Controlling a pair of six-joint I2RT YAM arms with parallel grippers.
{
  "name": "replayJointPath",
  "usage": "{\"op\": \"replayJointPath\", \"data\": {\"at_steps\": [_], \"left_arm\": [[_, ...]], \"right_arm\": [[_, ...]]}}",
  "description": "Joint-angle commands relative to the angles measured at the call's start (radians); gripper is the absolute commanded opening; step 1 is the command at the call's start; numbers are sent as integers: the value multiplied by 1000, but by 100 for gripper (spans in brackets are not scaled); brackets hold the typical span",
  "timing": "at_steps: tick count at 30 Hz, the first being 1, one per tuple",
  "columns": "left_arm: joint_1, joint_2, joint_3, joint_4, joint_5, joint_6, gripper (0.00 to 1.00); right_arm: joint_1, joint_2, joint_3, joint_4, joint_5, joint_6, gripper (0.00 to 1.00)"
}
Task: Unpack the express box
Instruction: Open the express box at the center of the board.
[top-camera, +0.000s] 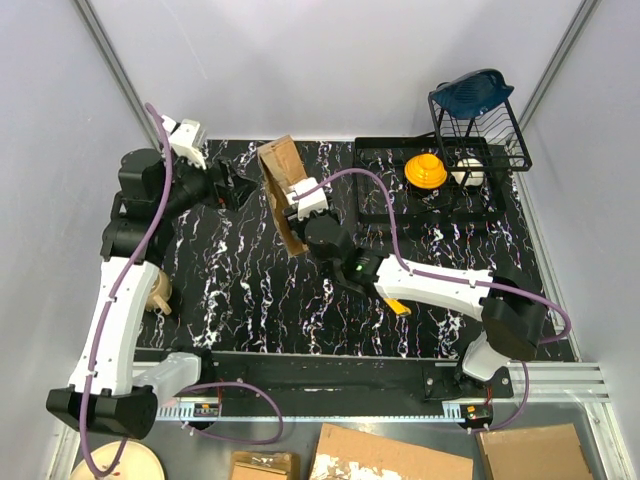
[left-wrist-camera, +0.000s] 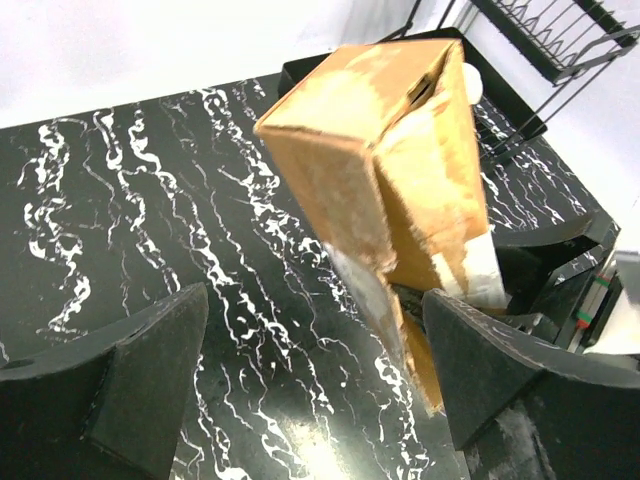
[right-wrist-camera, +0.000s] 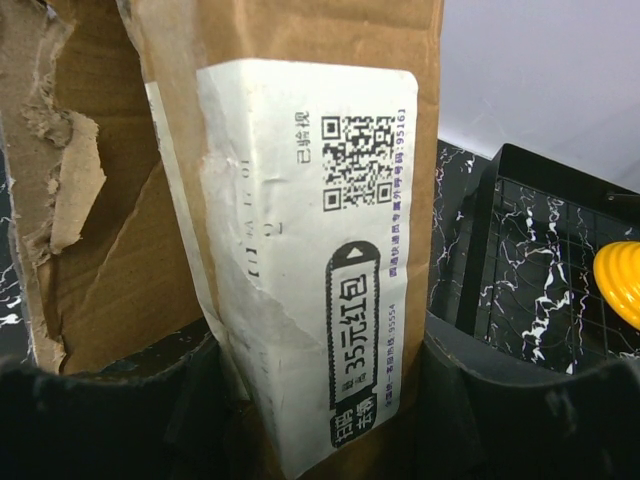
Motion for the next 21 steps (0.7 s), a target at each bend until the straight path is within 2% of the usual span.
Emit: {"op": "replayJointPath", "data": {"at_steps": [1, 12, 21], "left_arm": [[-47, 32, 73, 96, -30, -14, 94], [-142, 112, 146, 26, -181, 99, 88], [-158, 77, 114, -11, -178, 142, 87]], "right_arm": [[24, -8, 58, 57, 10, 36, 58], [34, -17, 61, 64, 14, 21, 58], [35, -20, 65, 87, 25, -25, 59]]}}
